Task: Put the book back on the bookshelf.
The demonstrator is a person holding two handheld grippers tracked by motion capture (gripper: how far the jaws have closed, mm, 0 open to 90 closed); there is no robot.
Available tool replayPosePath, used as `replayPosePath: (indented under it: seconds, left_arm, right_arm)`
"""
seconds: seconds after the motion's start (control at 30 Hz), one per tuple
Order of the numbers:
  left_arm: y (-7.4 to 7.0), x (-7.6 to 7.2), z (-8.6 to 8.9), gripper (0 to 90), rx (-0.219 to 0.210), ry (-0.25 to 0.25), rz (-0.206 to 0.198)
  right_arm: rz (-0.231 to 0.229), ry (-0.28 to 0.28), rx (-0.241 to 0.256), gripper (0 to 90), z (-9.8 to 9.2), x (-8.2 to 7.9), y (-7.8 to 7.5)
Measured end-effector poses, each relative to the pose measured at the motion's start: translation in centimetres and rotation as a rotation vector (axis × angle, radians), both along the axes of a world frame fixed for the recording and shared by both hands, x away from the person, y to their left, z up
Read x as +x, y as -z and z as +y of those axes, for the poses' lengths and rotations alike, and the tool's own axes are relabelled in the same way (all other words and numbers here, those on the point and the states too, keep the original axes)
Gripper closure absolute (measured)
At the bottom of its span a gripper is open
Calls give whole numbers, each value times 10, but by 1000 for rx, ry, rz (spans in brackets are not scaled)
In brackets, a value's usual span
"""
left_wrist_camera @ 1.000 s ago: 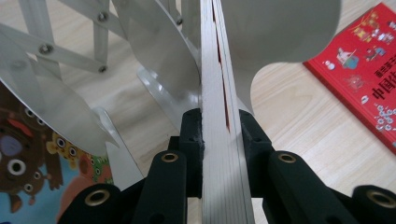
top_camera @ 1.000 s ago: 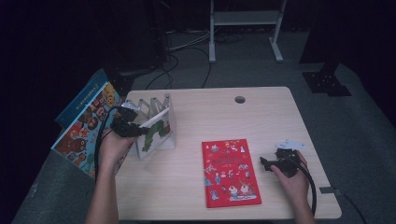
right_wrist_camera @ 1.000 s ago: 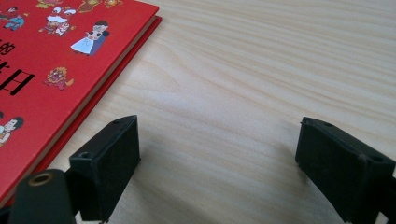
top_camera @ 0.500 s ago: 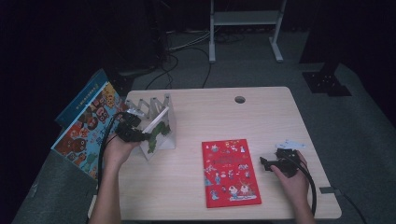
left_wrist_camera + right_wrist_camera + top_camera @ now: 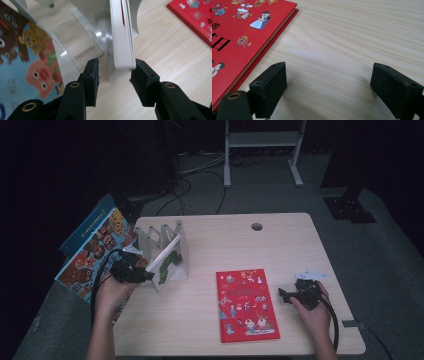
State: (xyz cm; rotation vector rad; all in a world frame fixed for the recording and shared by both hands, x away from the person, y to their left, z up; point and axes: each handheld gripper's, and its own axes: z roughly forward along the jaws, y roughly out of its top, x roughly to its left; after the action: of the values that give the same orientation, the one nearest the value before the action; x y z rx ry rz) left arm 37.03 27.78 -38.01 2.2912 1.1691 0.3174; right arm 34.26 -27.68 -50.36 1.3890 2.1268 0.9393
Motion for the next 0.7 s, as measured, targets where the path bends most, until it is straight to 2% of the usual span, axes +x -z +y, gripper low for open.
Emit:
replayPosePath:
  seconds: [0.1, 0.17, 0.2, 0.27, 0.43, 0.5, 0.63, 0.7]
  left_arm:
    - [3, -1, 1, 616, -5, 4, 14]
    - [6, -1, 1, 708, -13, 16, 16]
    - [7, 0, 0, 719, -26, 22, 30]
    - [8, 1, -5, 718, -48, 40, 41]
    - [9, 1, -18, 699, -55, 75, 45]
    - [10, 3, -30, 694, -60, 95, 42]
    - [10, 6, -38, 693, -51, 103, 38]
    - [11, 8, -42, 691, -61, 108, 39]
  right_arm:
    - [0, 0, 0, 126, 0, 0, 0]
    - [0, 0, 0, 126, 0, 0, 0]
    - [0, 0, 0, 126, 0, 0, 0]
    - [0, 0, 0, 126, 0, 0, 0]
    - [-1, -1, -1, 126, 0, 0, 0]
    - [1, 0, 0, 126, 0, 0, 0]
    - [-2, -1, -1, 126, 0, 0, 0]
    - [-2, -2, -1, 126, 0, 0, 0]
